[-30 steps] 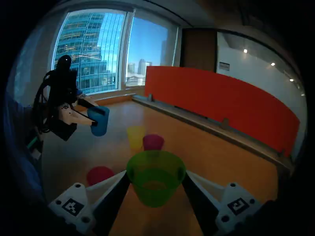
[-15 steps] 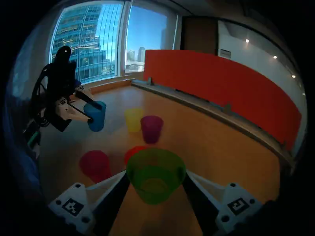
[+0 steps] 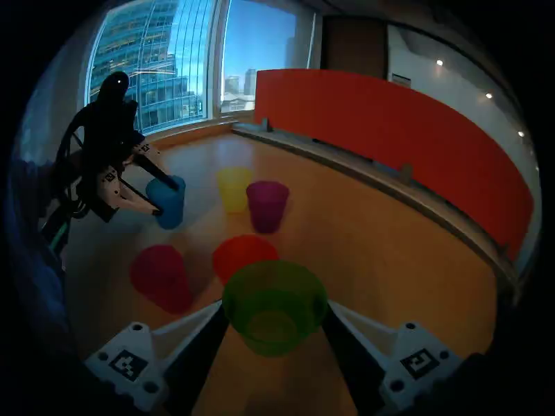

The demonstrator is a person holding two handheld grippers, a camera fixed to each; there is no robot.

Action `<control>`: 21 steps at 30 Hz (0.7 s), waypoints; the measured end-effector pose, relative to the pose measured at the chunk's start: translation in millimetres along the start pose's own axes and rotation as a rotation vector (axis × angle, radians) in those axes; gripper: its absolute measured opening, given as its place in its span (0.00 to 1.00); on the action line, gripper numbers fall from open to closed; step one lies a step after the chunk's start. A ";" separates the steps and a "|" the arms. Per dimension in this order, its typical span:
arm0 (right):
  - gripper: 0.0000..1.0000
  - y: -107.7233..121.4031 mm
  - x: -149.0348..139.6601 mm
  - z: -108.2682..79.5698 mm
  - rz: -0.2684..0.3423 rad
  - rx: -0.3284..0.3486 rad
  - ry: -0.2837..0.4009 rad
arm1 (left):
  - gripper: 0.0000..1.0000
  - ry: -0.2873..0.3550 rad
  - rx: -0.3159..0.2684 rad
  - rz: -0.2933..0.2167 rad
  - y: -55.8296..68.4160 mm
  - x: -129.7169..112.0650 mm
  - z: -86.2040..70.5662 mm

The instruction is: Pour water

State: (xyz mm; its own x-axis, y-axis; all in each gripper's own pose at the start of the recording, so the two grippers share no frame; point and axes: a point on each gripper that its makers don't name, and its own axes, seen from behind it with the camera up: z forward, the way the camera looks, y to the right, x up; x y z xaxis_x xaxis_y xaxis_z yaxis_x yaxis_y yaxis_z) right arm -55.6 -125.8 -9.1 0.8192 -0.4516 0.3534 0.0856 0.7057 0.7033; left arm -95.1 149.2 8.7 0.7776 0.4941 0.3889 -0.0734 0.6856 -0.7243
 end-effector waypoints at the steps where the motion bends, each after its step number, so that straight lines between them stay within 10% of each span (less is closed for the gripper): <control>1: 0.91 0.0 -1.4 0.7 -0.001 0.001 -0.005 | 0.86 -0.006 -0.002 0.003 0.2 -1.7 1.7; 21: 0.91 3.4 -14.4 10.9 -0.004 -0.004 -0.037 | 0.87 -0.021 -0.022 -0.010 -1.4 -11.0 13.8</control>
State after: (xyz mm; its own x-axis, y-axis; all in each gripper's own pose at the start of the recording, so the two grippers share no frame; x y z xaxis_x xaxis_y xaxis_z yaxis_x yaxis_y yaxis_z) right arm -73.3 -122.9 -5.1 0.7973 -0.4741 0.3735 0.0908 0.7060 0.7024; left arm -112.2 150.1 13.3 0.7651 0.4986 0.4073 -0.0523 0.6787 -0.7326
